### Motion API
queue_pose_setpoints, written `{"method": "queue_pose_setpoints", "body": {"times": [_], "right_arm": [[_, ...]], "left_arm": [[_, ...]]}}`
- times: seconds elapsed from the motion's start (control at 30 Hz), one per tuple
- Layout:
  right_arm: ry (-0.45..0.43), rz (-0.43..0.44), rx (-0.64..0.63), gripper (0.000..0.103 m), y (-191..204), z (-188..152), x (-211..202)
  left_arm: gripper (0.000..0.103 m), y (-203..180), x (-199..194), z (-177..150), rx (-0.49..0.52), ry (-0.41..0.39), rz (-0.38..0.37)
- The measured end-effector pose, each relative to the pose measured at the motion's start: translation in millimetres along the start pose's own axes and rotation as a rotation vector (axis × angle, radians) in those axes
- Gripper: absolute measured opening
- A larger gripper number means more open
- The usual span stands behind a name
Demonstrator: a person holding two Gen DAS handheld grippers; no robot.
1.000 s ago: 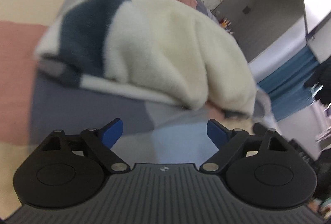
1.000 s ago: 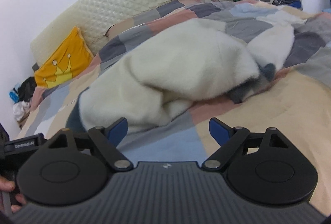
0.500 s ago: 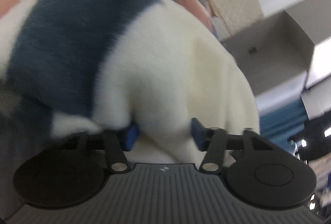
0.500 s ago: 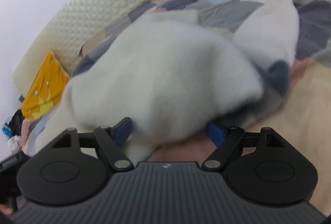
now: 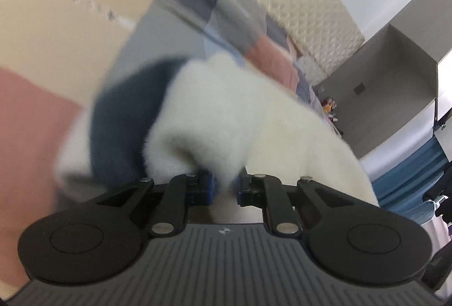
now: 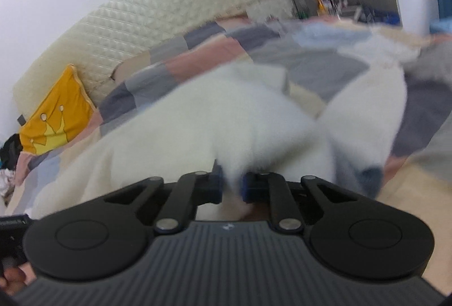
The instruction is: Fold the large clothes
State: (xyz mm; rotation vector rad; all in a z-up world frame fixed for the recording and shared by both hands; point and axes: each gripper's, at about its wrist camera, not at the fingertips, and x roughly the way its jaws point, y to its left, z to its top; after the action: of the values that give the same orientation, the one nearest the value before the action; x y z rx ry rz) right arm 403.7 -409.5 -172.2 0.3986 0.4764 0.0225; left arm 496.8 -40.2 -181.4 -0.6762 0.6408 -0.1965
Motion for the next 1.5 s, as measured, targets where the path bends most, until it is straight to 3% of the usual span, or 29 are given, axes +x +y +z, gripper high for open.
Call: {"method": "queue_pose_setpoints", "body": {"times": [0.33, 0.57, 0.77, 0.9, 1.03, 1.33, 1.5], "right_arm": [[-0.048, 0.069, -0.120, 0.015, 51.3, 29.1, -98.9], [-0.074, 0.154, -0.166, 0.014, 87.9, 33.0, -184.0], [-0.049, 0.194, -0.164, 0.015, 106.5, 22.9, -228.9], [0.023, 0.151, -0.205, 0.015, 122.4, -5.6, -215.7], [0.114, 0.086, -0.176, 0.015, 132.1, -34.1, -175.2], [0.222, -0.018, -0.098, 0.015, 150.2, -90.2, -89.9], [0.246, -0.049, -0.108, 0.015, 152.5, -96.4, -56.0]], "left_arm": [[0.014, -10.5, -143.7, 40.1, -0.020, -0.147, 0.008], [0.013, -10.7, -268.3, 32.1, 0.000, -0.221, -0.014], [0.013, 14.6, -335.7, 4.0, 0.002, -0.229, -0.009], [0.013, 42.5, -333.1, -17.5, 0.014, -0.198, 0.065], [0.013, 69.8, -302.4, -32.3, 0.063, -0.177, 0.157], [0.016, 118.5, -228.1, -14.8, 0.127, -0.140, 0.237], [0.020, 145.7, -194.4, -10.6, 0.111, -0.104, 0.244]]}}
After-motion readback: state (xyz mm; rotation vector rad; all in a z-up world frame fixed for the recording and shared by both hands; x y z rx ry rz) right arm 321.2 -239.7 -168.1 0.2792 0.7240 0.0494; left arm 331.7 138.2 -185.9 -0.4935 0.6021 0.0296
